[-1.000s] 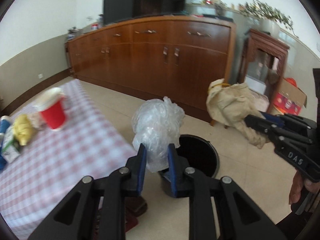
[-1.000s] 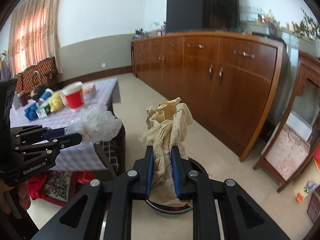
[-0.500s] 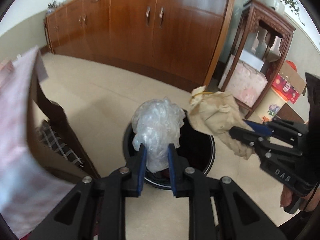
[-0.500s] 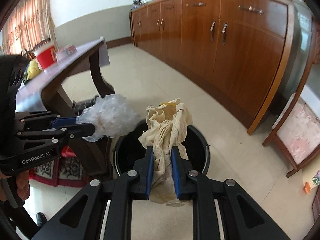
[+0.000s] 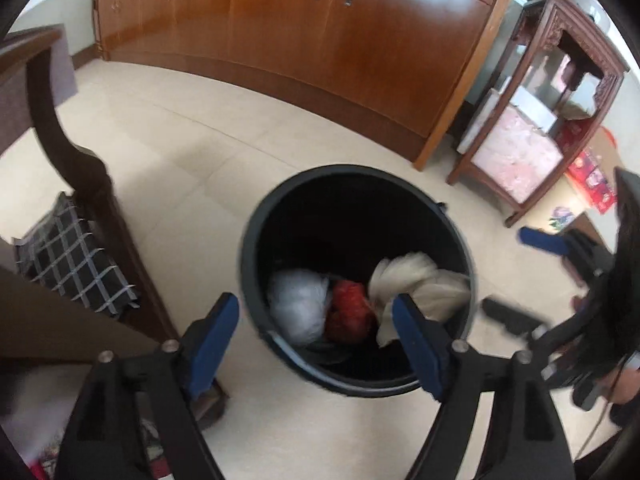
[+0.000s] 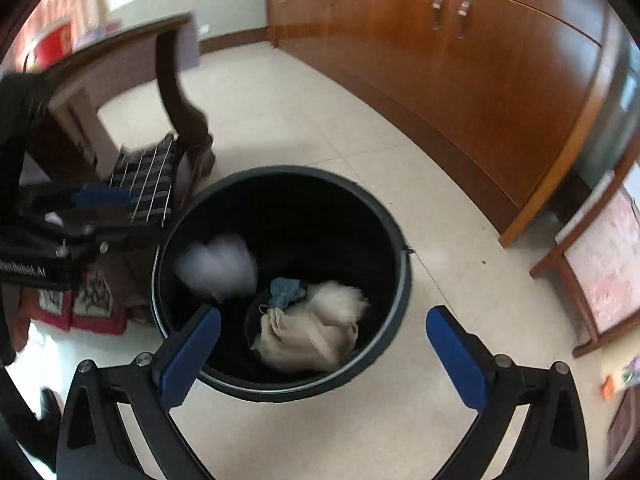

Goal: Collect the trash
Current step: 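Carry the clear bag and beige cloth over the bucket and release both, then move both tools back toward the table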

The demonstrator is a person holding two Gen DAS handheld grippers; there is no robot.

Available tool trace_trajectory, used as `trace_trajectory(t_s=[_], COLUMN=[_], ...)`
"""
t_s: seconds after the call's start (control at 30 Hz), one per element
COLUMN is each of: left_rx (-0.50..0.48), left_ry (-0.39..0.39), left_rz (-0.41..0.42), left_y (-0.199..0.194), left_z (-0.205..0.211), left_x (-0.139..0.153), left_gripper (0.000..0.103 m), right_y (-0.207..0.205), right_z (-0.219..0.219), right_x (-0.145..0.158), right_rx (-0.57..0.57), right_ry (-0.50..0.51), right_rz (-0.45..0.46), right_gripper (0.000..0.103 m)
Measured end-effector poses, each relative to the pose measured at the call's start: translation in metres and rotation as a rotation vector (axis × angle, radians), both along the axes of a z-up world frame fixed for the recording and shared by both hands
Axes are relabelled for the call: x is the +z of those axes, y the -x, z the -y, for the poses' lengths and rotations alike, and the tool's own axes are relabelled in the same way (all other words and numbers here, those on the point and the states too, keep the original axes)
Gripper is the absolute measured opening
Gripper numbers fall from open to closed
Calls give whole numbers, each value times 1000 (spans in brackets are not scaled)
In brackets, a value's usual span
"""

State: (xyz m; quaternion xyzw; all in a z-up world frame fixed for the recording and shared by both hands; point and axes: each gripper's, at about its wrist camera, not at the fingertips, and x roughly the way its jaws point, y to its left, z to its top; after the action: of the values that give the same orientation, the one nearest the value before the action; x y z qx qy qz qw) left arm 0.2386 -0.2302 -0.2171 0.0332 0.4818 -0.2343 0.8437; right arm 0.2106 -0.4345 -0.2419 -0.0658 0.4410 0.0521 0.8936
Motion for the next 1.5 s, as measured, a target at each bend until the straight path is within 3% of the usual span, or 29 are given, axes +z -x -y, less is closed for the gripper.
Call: trace_trajectory(t_s=[0.1, 0.3, 0.5, 0.9, 1.3, 1.5], left_rx=[21, 29, -5, 69, 292, 439], left_ry=[-31, -41, -101, -64, -41, -42], left_rz=[17, 34, 112, 186, 301, 363], left_y=[7, 24, 53, 86, 113, 124], left_z=[0, 0, -4, -51, -147, -209], left_x=[1, 17, 48, 101, 153, 170], left_gripper=[90, 90, 90, 91, 97, 99], right_y=[3, 14, 44, 91, 93, 76], right_z=[1, -8, -20, -59, -135, -184], right_x=[6, 24, 57, 116, 159, 174], right_rx=[-17, -63, -91, -91, 22, 101], right_ry=[9, 40, 12, -24, -68, -103], right_rz=[16, 48, 85, 178, 288, 269], right_gripper=[103, 103, 103, 103, 103, 103])
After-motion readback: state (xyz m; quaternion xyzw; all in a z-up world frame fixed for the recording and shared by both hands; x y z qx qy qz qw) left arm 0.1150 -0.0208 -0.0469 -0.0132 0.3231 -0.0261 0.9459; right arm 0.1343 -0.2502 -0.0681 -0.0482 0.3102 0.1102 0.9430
